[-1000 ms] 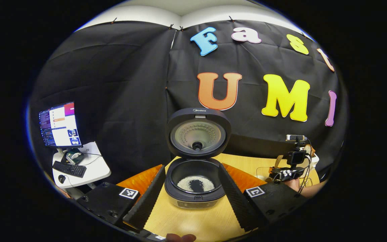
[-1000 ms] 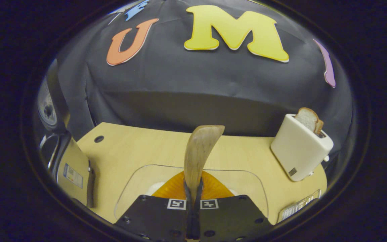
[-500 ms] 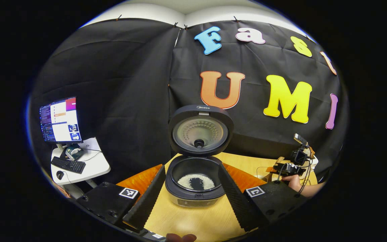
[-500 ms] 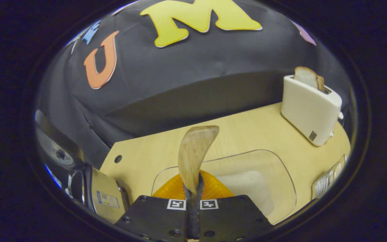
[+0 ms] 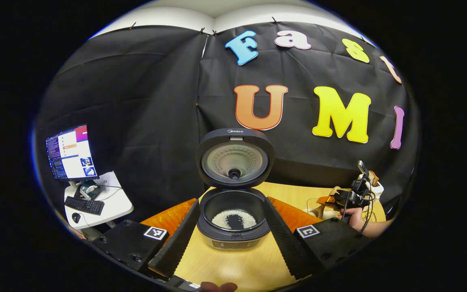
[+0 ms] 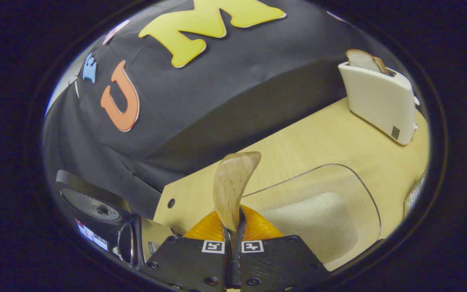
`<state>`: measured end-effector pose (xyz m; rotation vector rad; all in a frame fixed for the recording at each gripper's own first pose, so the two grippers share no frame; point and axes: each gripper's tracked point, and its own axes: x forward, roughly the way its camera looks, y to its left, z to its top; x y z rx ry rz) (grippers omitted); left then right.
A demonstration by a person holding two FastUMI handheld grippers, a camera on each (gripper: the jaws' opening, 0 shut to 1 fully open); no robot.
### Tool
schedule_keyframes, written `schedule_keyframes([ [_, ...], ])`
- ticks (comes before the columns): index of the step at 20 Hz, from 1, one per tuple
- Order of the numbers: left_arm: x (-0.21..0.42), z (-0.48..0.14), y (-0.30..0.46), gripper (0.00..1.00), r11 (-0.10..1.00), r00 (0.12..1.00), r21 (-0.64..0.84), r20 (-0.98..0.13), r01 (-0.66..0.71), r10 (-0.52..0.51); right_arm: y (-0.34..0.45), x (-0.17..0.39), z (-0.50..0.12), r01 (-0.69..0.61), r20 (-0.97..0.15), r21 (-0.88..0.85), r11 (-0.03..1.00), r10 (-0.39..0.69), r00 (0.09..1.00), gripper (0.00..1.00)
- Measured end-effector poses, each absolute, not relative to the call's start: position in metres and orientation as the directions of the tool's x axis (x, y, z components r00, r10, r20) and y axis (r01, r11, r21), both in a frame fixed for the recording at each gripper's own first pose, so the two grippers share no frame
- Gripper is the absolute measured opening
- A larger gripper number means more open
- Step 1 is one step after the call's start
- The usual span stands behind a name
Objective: Close the left gripper, press the button to open the rice cooker; take a wooden spoon from the chopstick holder with the right hand, scoop a spoonful of rice and pour it into the rice cooker, then put the wooden spoon back into the chopstick holder.
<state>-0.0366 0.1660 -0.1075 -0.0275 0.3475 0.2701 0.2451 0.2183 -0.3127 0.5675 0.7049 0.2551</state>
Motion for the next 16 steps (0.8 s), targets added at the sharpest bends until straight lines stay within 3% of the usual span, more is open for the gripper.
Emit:
schedule_keyframes([
  [16,-0.018,-0.089,0.107,1.00,0.977,0.928,0.027,-0.309,-0.212,0.210,0.157,0.245,-0.263,-0.008,-0.386,0.766,0.643,0.470,0.794,0.00],
])
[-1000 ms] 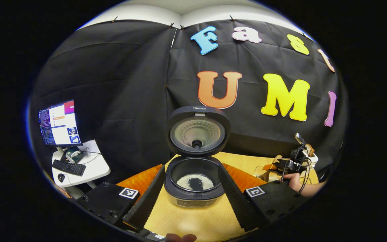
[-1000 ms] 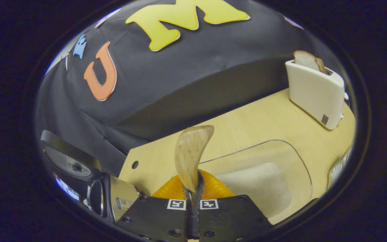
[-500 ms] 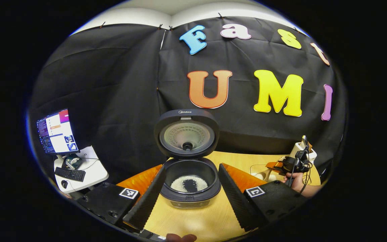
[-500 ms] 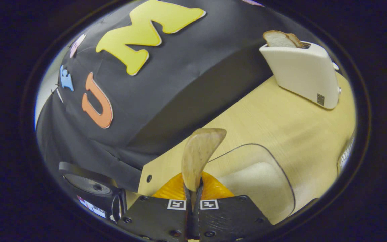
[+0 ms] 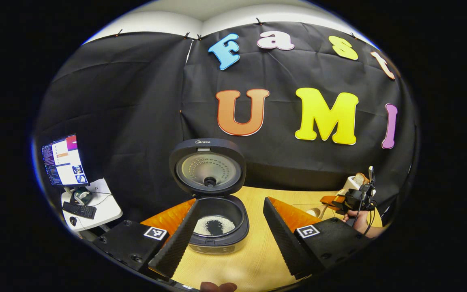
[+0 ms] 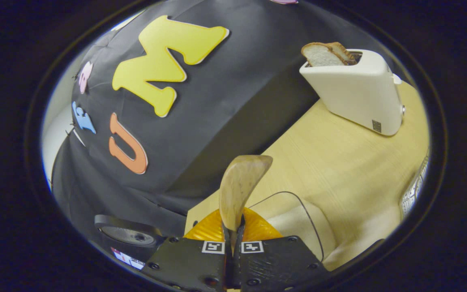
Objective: Close the left gripper, press the button to open the rice cooker; take a wooden spoon from the chopstick holder with the right hand, scoop a spoonful of rice and pour it into the rice cooker, then put the wooden spoon back into the chopstick holder.
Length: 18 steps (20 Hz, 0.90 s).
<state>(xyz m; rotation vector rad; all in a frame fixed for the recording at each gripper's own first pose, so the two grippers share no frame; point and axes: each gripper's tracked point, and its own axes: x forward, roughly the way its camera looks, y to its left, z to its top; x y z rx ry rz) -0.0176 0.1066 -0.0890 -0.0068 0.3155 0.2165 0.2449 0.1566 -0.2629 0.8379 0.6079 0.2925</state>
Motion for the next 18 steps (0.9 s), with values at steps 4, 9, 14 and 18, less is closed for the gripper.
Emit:
schedule_keyframes([
  [4,-0.029,-0.087,0.109,0.99,0.973,0.923,0.038,-0.308,-0.228,0.229,0.172,0.242,-0.243,-0.037,-0.341,0.802,0.596,0.508,0.791,0.00],
  [9,-0.045,-0.083,0.119,1.00,0.964,0.919,0.033,-0.296,-0.264,0.262,0.223,0.227,-0.211,-0.108,-0.284,0.832,0.544,0.585,0.759,0.00],
  [14,-0.066,-0.080,0.140,0.99,0.952,0.910,0.045,-0.283,-0.304,0.304,0.299,0.205,-0.184,-0.156,-0.235,0.869,0.469,0.671,0.703,0.00],
  [18,-0.085,-0.080,0.166,1.00,0.935,0.898,0.040,-0.265,-0.353,0.351,0.360,0.187,-0.177,-0.220,-0.243,0.845,0.488,0.716,0.654,0.00],
])
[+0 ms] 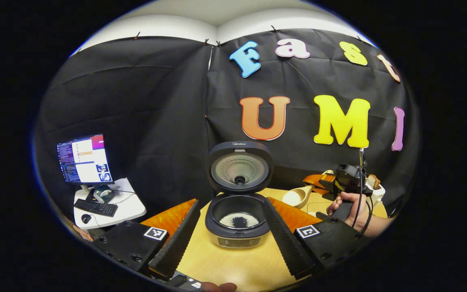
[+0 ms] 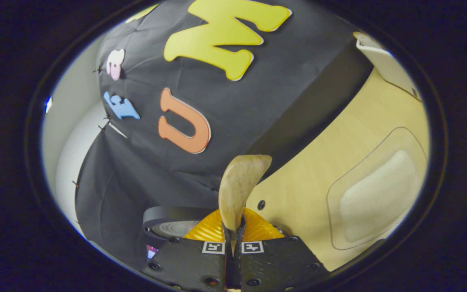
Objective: Close the left gripper, press the button to open the rice cooker; take a wooden spoon from the chopstick holder with the right hand, scoop a spoonful of rice and pour it into the rice cooker, then put the wooden spoon back into the chopstick holder.
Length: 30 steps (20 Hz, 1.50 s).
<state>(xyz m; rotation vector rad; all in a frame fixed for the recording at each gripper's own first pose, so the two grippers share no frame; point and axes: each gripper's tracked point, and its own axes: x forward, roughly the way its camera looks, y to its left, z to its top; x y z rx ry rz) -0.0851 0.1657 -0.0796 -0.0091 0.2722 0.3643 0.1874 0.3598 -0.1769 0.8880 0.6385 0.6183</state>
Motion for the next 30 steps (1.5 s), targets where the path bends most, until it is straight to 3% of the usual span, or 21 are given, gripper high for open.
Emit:
schedule_keyframes([
  [13,-0.113,-0.098,0.244,1.00,0.870,0.853,-0.061,-0.239,-0.490,0.464,0.459,0.160,-0.191,-0.386,-0.350,0.569,0.726,0.639,0.685,0.00],
  [19,-0.128,-0.112,0.266,1.00,0.834,0.825,-0.100,-0.251,-0.543,0.507,0.489,0.142,-0.188,-0.513,-0.325,0.379,0.771,0.629,0.706,0.00],
  [30,-0.139,-0.110,0.278,1.00,0.808,0.807,-0.120,-0.232,-0.577,0.543,0.501,0.136,-0.164,-0.600,-0.232,0.097,0.794,0.605,0.762,0.00],
])
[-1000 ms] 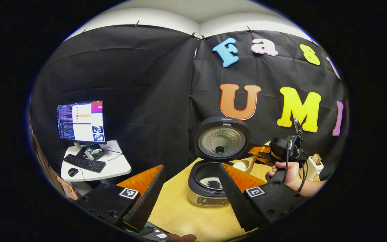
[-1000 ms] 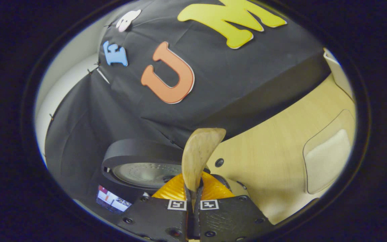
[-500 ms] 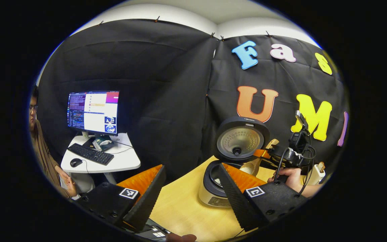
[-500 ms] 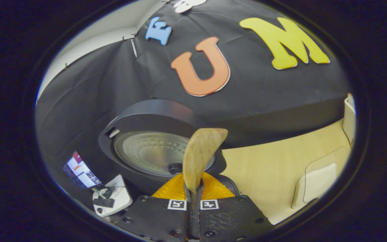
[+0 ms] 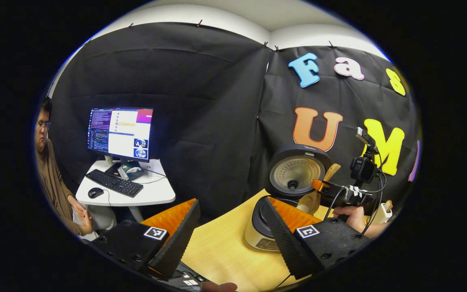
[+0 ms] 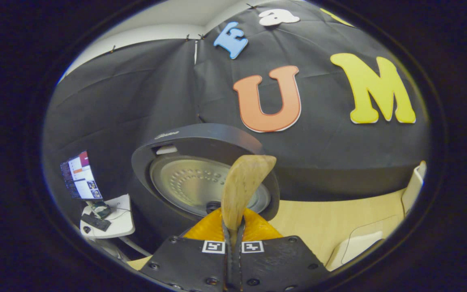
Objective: Close the left gripper, press the button to open the rice cooker; take a wooden spoon from the chopstick holder with the right hand, scoop a spoonful of rice and pour it into the rice cooker, then put the wooden spoon back into the chopstick holder.
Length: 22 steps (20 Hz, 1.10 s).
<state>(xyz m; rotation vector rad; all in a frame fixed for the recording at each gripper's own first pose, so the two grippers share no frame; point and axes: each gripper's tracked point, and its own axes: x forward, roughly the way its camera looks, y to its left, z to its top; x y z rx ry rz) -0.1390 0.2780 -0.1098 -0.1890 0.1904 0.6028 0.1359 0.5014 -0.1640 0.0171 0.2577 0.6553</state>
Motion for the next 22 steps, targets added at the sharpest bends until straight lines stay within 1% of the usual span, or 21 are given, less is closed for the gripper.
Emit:
schedule_keyframes([
  [8,-0.140,-0.108,0.277,1.00,0.810,0.812,-0.126,-0.216,-0.573,0.542,0.522,0.109,-0.148,-0.663,-0.155,-0.157,0.732,0.645,0.748,0.00],
  [12,-0.141,-0.107,0.278,1.00,0.808,0.813,-0.131,-0.211,-0.574,0.543,0.527,0.106,-0.148,-0.654,-0.135,-0.260,0.710,0.644,0.753,0.00],
  [20,-0.143,-0.104,0.279,1.00,0.807,0.810,-0.119,-0.203,-0.579,0.551,0.522,0.105,-0.144,-0.654,-0.136,-0.241,0.717,0.642,0.754,0.00],
  [22,-0.143,-0.103,0.278,1.00,0.807,0.810,-0.119,-0.202,-0.578,0.551,0.521,0.100,-0.141,-0.669,-0.139,-0.213,0.712,0.656,0.742,0.00],
])
